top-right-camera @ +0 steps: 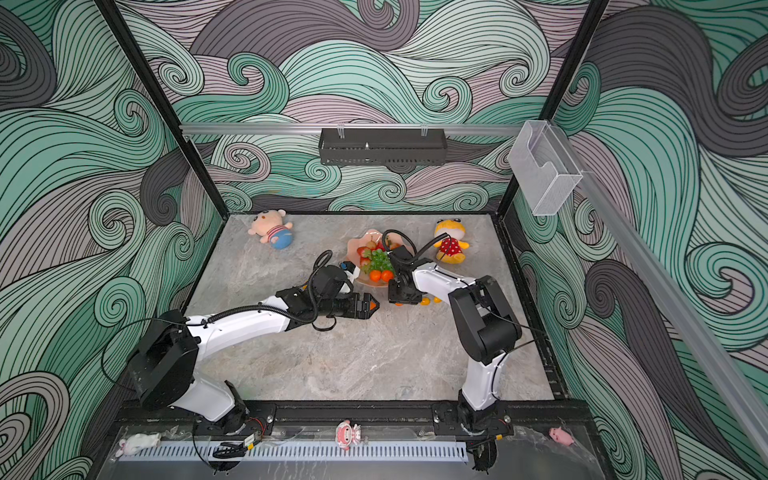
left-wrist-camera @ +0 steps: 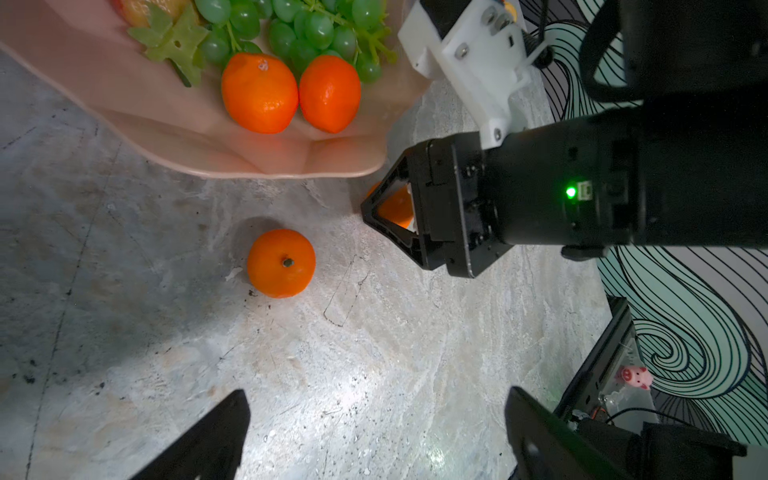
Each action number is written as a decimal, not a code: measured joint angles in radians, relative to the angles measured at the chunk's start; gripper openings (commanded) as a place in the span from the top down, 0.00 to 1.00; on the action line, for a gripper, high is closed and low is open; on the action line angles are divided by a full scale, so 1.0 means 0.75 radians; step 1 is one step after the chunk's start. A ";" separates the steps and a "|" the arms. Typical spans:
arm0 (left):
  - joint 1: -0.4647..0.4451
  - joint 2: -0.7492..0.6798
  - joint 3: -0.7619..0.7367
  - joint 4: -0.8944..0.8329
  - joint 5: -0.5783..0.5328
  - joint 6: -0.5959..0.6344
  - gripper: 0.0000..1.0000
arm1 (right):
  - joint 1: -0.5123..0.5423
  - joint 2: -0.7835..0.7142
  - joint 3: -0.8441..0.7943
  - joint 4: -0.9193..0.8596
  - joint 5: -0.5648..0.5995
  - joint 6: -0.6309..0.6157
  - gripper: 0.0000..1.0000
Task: Place and organize the fake fruits in the fruit bowl
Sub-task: 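Lift the tangerine with the right gripper and carry it over the bowl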
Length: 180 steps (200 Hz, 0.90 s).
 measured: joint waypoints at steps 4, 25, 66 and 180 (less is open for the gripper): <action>0.000 -0.006 -0.003 -0.002 0.000 -0.001 0.01 | 0.000 -0.014 -0.011 -0.001 0.000 0.001 0.54; 0.000 -0.052 -0.038 -0.007 0.001 -0.003 0.01 | 0.000 -0.105 -0.078 -0.001 -0.001 0.005 0.54; 0.000 -0.131 -0.133 -0.003 0.009 -0.030 0.01 | 0.001 -0.288 -0.212 -0.017 0.000 0.016 0.54; 0.014 -0.218 -0.172 0.004 0.009 -0.091 0.01 | 0.032 -0.489 -0.231 -0.122 0.042 -0.001 0.58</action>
